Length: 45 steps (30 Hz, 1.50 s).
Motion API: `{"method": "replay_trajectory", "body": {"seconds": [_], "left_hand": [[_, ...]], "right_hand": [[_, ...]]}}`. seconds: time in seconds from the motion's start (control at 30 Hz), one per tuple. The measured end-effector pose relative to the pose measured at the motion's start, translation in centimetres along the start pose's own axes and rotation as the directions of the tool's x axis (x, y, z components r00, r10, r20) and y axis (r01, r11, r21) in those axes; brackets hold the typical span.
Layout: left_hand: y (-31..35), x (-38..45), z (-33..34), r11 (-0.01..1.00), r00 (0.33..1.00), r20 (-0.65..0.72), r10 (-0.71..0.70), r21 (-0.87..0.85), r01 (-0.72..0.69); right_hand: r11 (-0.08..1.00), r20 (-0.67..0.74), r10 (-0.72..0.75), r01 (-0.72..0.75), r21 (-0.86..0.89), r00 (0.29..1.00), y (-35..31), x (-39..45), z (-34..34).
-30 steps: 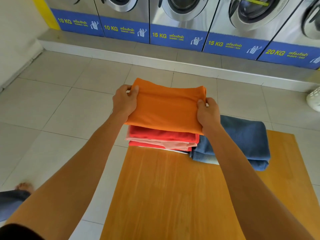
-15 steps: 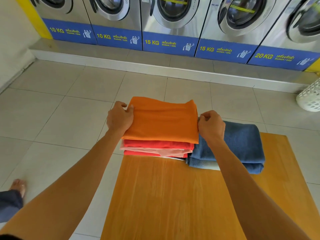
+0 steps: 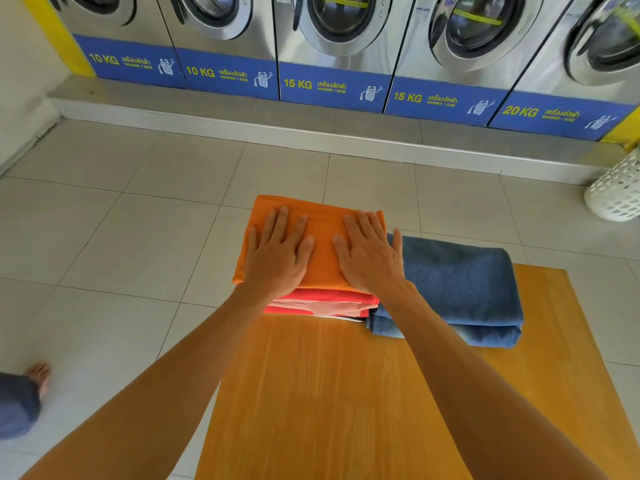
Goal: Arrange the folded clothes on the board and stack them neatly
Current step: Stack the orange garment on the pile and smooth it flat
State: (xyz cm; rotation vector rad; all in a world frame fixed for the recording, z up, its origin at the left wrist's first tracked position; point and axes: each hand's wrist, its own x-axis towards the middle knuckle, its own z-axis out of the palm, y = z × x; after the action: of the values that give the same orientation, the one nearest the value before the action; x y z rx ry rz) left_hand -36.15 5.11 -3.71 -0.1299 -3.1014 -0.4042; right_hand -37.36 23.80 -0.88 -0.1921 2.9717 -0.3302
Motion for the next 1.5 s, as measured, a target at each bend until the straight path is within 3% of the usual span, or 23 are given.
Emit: {"method": "replay_trajectory", "body": {"seconds": [0.17,0.27,0.4,0.53,0.6,0.67,0.83,0.93,1.0,1.07,1.13,1.2,1.33,1.43,1.5], "left_hand": [[-1.9,-0.3,-0.8,0.983,0.973,0.145,-0.178,-0.022,0.183],[-2.1,-1.4,-1.8,0.970,0.965,0.101,-0.241,0.056,0.236],[2.7,-3.7,-3.0,0.998,0.997,-0.060,0.046,-0.049,-0.049],[7.8,-5.8,-0.7,0.966,0.969,0.008,0.247,-0.085,-0.245],[8.4,-6.4,0.8,0.965,0.967,0.010,0.255,-0.068,-0.254],[8.1,-6.8,1.6,0.964,0.965,-0.017,0.261,-0.045,-0.262],[7.1,-8.1,2.3,0.965,0.963,-0.047,0.264,0.011,-0.263],[7.3,-8.5,1.4,0.951,0.960,-0.067,0.273,-0.132,-0.280],[5.7,-7.6,-0.2,0.939,0.979,-0.105,0.175,-0.282,-0.198],[3.0,-6.1,-2.0,0.928,0.967,-0.249,-0.052,-0.371,-0.046],[-0.1,-4.5,-3.4,0.868,0.880,-0.310,-0.359,-0.458,0.192],[-2.0,-3.2,-4.5,0.719,0.777,-0.184,-0.602,-0.547,0.428],[-2.2,-2.0,-5.7,0.629,0.766,0.106,-0.634,-0.506,0.590],[-1.8,-1.5,-6.5,0.544,0.762,0.152,-0.630,-0.613,0.573],[-1.9,-1.4,-7.0,0.421,0.733,0.161,-0.661,-0.729,0.539]], "right_hand": [[0.997,-0.004,0.071,-0.071,-0.009,0.997,0.5,-1.2,-0.4],[0.948,0.022,0.234,-0.233,0.217,0.972,1.1,-1.7,-0.9],[0.702,0.001,0.434,-0.339,0.627,0.901,1.9,0.2,-3.0],[0.460,0.269,0.441,-0.472,0.752,0.857,1.6,3.4,-4.2],[0.484,0.277,0.401,-0.459,0.745,0.873,2.4,4.5,-3.9],[0.536,0.191,0.400,-0.398,0.744,0.896,3.1,5.4,-3.5],[0.370,0.180,0.477,-0.382,0.847,0.860,2.9,5.1,-2.3],[0.345,0.150,0.525,-0.371,0.862,0.838,3.1,4.4,-3.0],[0.405,0.132,0.549,-0.401,0.822,0.825,3.8,3.4,-4.0],[0.402,0.249,0.500,-0.477,0.781,0.829,4.3,1.4,-5.1],[0.411,0.428,0.362,-0.554,0.724,0.828,4.4,-0.8,-5.4],[0.474,0.498,0.287,-0.573,0.669,0.818,4.0,-2.1,-5.3],[0.560,0.317,0.320,-0.448,0.697,0.893,2.9,-1.4,-4.2],[0.592,0.223,0.353,-0.401,0.699,0.909,2.4,-1.1,-3.9],[0.577,0.201,0.337,-0.370,0.728,0.920,2.3,-1.3,-3.7]]}}
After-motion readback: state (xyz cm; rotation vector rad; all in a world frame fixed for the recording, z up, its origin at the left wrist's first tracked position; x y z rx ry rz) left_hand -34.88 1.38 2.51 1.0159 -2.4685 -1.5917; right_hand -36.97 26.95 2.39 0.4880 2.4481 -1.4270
